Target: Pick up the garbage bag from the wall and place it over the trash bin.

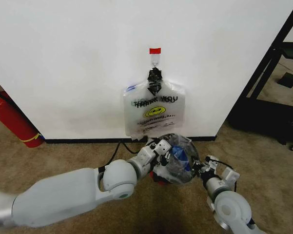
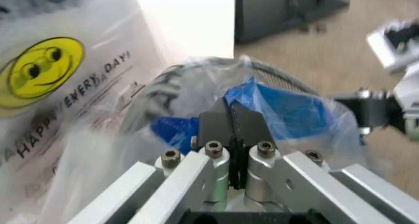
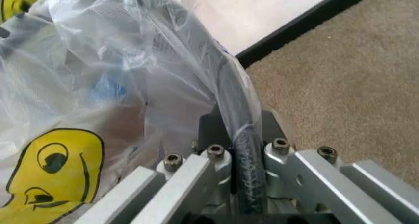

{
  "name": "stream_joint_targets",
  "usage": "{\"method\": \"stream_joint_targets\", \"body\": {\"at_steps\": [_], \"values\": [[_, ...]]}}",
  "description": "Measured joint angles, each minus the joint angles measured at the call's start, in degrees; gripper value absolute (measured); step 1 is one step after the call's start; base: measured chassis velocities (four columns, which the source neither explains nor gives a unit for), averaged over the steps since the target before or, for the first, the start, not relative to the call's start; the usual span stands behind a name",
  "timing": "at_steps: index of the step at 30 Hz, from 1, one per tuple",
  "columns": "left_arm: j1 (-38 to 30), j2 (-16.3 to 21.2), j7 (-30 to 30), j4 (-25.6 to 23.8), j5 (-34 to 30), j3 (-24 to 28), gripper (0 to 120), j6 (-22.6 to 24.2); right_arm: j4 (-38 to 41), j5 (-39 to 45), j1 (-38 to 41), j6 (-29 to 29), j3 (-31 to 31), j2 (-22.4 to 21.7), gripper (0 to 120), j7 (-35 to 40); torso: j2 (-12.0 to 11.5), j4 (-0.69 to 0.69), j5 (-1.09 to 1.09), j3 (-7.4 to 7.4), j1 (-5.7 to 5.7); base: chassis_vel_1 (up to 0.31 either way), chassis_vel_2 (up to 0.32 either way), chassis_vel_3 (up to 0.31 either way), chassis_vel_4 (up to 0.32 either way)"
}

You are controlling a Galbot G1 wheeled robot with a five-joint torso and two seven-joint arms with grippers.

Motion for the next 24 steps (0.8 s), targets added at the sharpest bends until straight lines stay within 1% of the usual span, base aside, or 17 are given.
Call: {"method": "stream_joint_targets", "body": {"at_steps": [1,3,6,7,8,9,10,15,19,20,22,24], "values": [[0.0,0.0,0.0,0.0,0.0,0.0,0,0.0,0.0,0.0,0.0,0.0,0.0,0.0,0,0.0,0.0,0.00,0.00,0.00,0.00,0.000,0.000,0.000,0.000],[3.8,0.2,0.5,-0.8,-0.3,-3.7,0,-1.1,0.3,1.1,0.1,-0.2,0.6,0.0,0,0.7,0.0,0.01,0.00,0.00,0.00,0.000,0.000,0.000,0.000],[9.7,0.1,1.3,-1.6,-0.7,-9.3,0,-2.4,0.6,2.7,0.1,-0.4,1.3,-0.2,0,1.5,0.0,-0.01,0.01,0.00,0.00,0.000,0.000,0.000,0.000],[9.7,0.1,1.3,-1.6,-0.7,-9.3,0,-2.4,0.6,2.7,0.1,-0.4,1.3,-0.2,0,1.5,0.0,-0.01,0.01,0.00,0.00,0.000,0.000,0.000,0.000],[11.8,0.0,1.6,-1.7,-0.6,-11.1,0,-3.0,0.7,3.2,0.1,-0.4,1.4,-0.2,0,1.8,0.0,-0.02,0.01,-0.01,0.00,0.000,0.000,0.000,0.000],[15.5,-0.3,2.1,-2.0,-0.4,-14.6,0,-3.9,0.7,4.4,0.4,-0.4,1.8,-0.1,0,2.6,0.0,-0.01,0.00,-0.01,0.00,0.000,0.000,0.000,0.000],[17.0,-0.4,2.3,-2.2,-0.1,-15.8,0,-4.3,0.7,4.8,0.6,-0.5,1.9,-0.1,0,2.9,0.0,-0.01,0.01,-0.01,0.00,0.000,0.000,0.000,0.000],[21.6,-0.3,2.8,-2.8,1.2,-19.6,0,-5.5,0.6,6.5,1.1,-0.5,2.7,0.0,0,4.4,0.0,0.00,0.01,0.00,0.00,0.000,0.000,0.000,0.000],[24.7,-0.3,3.4,-2.7,2.8,-21.4,0,-6.6,0.6,7.6,1.4,-0.6,3.4,0.1,0,5.7,0.0,-0.02,0.01,0.00,0.00,0.000,0.000,0.000,0.000],[26.6,-0.4,3.8,-2.3,3.8,-22.3,0,-7.3,0.7,8.0,1.4,-0.6,3.6,0.2,0,6.1,0.0,-0.02,0.01,0.00,0.00,0.000,0.000,0.000,0.000],[27.4,-0.5,4.0,-2.1,4.3,-22.7,0,-7.7,0.8,8.3,1.5,-0.5,3.6,0.3,0,6.4,0.0,-0.01,0.01,0.00,0.00,0.000,0.000,0.000,0.000],[30.1,-0.6,4.7,-1.6,6.4,-23.4,0,-8.8,1.2,9.0,1.6,-0.6,3.8,0.4,0,6.9,0.0,0.00,0.01,0.00,0.00,0.000,0.000,0.000,0.000]]}}
